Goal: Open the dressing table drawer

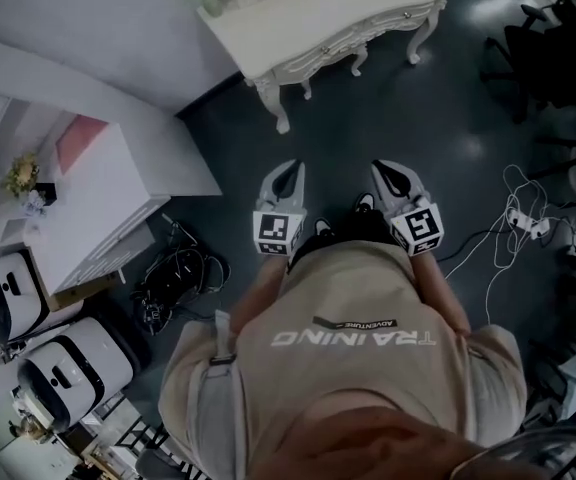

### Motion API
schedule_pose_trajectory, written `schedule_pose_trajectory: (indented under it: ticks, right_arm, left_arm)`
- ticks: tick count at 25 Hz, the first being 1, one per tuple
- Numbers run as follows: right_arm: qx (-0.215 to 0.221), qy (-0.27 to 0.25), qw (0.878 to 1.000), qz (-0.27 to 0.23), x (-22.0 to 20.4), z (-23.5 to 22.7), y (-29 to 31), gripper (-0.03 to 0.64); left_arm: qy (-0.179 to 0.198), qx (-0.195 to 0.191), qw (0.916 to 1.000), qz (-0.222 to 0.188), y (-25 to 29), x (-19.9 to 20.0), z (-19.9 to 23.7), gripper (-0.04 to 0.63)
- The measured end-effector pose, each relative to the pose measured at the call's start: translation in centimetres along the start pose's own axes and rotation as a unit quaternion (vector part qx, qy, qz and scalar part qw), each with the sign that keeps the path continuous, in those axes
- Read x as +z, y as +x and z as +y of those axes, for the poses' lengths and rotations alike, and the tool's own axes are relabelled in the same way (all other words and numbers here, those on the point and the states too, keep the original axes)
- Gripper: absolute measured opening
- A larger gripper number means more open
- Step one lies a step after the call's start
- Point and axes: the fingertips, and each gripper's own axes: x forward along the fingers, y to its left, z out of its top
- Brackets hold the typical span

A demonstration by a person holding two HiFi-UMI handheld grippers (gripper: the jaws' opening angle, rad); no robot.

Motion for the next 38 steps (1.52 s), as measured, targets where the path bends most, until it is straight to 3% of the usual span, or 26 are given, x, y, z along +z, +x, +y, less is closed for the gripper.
schedule_pose_trajectory:
  ticks: [6, 10, 17, 23, 29, 38]
  right_arm:
    - [0.005, 0.017, 1.000, -0.014, -0.1, -4.7, 3.4, 0.003]
    - [0.029, 0.000, 0.999, -0.023, 1.6, -8.2, 6.8, 0.003]
    - [0.071, 0.000, 0.997, -0.033, 3.5, -15.2, 12.2, 0.003]
    - [0.104, -0.009, 0.994, -0.021, 2.9, -18.5, 16.3, 0.003]
    - [0.123, 0.000, 0.992, -0.004, 2.9, -19.9, 20.5, 0.003]
    - [0.124, -0.026, 0.992, 0.000, 7.0, -19.8, 28.8, 0.003]
  left_arm:
    - [0.020, 0.004, 0.9997, 0.012, 5.0, 1.1, 0.8, 0.008]
    - [-0.012, 0.024, 0.9996, 0.005, 9.0, 3.7, 2.3, 0.008]
    - [-0.024, 0.083, 0.9963, 0.000, 15.7, 7.2, 6.4, 0.008]
    - [-0.040, 0.128, 0.9909, 0.013, 19.2, 6.1, 8.9, 0.008]
    - [-0.033, 0.128, 0.9909, 0.025, 22.2, 6.4, 10.7, 0.008]
    - [-0.031, 0.112, 0.9931, 0.010, 26.9, 7.7, 18.7, 0.008]
